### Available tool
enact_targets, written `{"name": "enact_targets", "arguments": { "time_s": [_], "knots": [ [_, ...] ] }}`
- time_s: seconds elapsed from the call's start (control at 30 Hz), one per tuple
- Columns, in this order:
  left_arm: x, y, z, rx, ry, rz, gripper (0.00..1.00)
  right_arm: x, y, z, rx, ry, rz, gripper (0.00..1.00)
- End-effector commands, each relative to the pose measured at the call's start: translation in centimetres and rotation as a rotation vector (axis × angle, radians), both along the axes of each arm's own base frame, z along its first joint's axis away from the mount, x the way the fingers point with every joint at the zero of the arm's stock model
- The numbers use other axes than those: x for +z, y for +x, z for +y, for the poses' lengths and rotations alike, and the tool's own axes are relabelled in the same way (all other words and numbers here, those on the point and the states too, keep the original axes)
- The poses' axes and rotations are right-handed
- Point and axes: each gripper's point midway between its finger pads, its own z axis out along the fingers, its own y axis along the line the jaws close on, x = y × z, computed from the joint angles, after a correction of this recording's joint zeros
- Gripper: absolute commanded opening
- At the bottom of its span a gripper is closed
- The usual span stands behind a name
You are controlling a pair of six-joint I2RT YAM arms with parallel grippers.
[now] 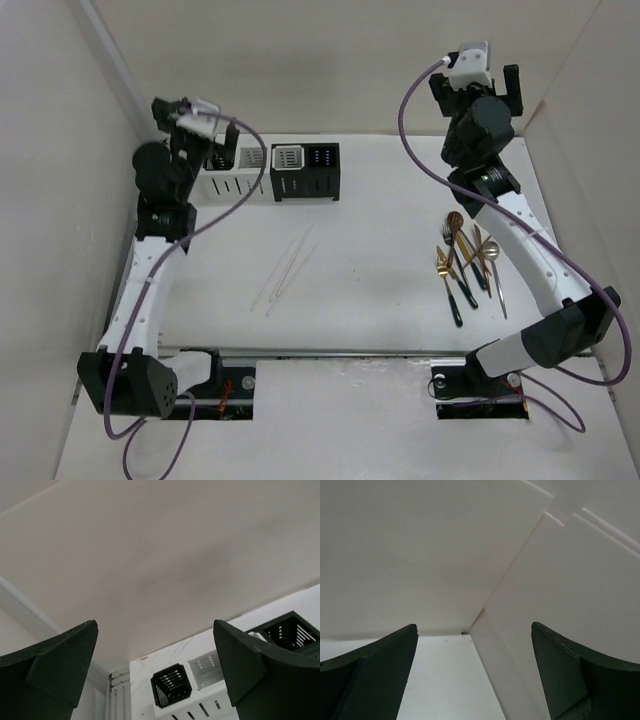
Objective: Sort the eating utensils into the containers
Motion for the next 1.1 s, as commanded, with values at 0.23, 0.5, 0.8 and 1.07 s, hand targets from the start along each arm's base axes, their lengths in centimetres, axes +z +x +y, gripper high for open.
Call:
{"name": "enact_targets", "arguments": {
  "time_s": [0.23, 0.5, 0.8, 1.07],
  "knots": [
    [-25.0, -8.3, -4.2, -0.226, 0.181, 1.199, 0.81, -12.8, -2.7, 11.8, 0.615, 0.227, 0.582, 0.99],
    [-32.6, -11.8, -5.7, -0.201, 0.133, 1.413, 0.67, -19.7, -5.6, 12.3, 0.614, 0.446, 0.67, 0.9],
    [-36.8, -11.7, -6.9, -0.211, 0.136, 1.462, 0.58, -23.1, -5.8, 7.8, 0.435, 0.492, 0.765, 0.8],
    [-39.6, -11.8, -6.3, -0.105, 0.26, 1.506, 0.5, -24.0, -6.8, 7.4, 0.429, 0.515, 0.779, 0.8]
  ]
}}
